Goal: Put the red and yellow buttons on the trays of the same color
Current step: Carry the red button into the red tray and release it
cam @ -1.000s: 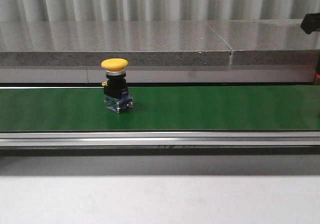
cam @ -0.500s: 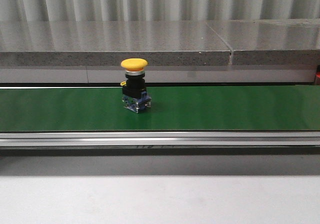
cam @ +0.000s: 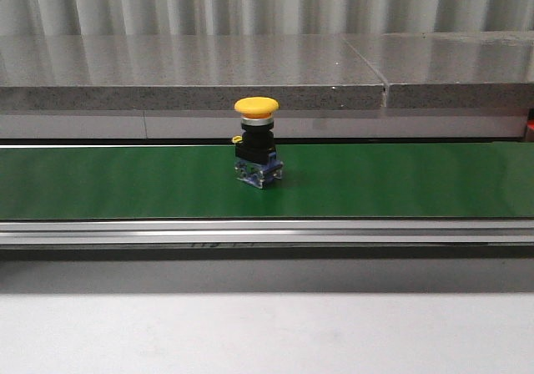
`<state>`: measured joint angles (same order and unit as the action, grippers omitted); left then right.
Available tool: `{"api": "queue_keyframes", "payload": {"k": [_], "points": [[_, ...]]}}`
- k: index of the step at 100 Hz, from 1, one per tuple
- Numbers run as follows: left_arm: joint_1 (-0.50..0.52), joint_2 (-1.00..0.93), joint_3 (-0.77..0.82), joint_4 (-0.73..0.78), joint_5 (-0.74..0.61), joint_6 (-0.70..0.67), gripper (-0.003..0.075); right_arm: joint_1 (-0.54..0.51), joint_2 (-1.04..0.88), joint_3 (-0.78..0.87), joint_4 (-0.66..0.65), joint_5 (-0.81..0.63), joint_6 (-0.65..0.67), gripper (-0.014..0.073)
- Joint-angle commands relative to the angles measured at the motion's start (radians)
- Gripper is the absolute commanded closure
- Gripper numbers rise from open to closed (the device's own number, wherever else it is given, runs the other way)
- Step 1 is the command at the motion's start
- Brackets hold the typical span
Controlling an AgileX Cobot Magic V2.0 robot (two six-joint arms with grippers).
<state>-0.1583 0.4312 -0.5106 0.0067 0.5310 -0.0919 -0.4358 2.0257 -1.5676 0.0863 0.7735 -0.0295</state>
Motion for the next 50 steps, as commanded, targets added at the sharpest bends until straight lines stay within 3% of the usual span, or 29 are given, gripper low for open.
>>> {"api": "queue_keyframes", "payload": {"k": [1, 33, 40, 50], "points": [[-0.01, 0.002, -0.023, -0.007, -0.08, 0.001, 0.074, -0.004, -0.046, -0.039, -0.003, -0.057, -0.012, 0.0386], [-0.01, 0.002, -0.023, -0.007, -0.08, 0.001, 0.074, -0.004, -0.032, -0.039, -0.003, -0.076, -0.012, 0.038], [-0.01, 0.002, -0.023, -0.007, -0.08, 0.001, 0.074, -0.004, -0.032, -0.039, -0.003, -0.066, -0.012, 0.0324], [-0.01, 0.002, -0.023, -0.007, -0.08, 0.001, 0.074, -0.004, -0.032, -0.039, -0.003, -0.063, -0.012, 0.0171]]}}
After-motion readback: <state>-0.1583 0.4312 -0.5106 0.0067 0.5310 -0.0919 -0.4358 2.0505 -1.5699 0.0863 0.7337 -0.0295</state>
